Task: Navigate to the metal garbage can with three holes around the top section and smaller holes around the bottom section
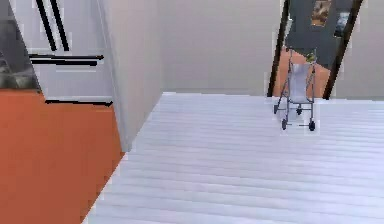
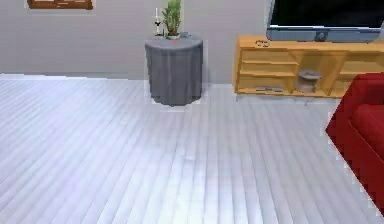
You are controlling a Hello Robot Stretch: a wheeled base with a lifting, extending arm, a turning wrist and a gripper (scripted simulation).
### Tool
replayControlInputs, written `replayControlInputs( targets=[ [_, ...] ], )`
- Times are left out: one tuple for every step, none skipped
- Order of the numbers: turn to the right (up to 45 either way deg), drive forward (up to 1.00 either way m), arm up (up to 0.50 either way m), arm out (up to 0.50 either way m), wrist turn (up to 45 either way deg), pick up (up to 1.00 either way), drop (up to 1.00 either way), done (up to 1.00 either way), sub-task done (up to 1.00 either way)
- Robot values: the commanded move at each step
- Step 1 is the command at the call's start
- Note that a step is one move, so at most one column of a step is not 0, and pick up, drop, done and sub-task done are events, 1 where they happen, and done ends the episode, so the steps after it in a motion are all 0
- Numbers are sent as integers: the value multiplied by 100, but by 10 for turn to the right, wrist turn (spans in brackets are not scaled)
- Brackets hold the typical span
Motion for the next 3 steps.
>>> replayControlInputs(
  targets=[
    [-420,0,0,0,0,0,0,0,0],
    [0,85,0,0,0,0,0,0,0],
    [-420,0,0,0,0,0,0,0,0]
  ],
)
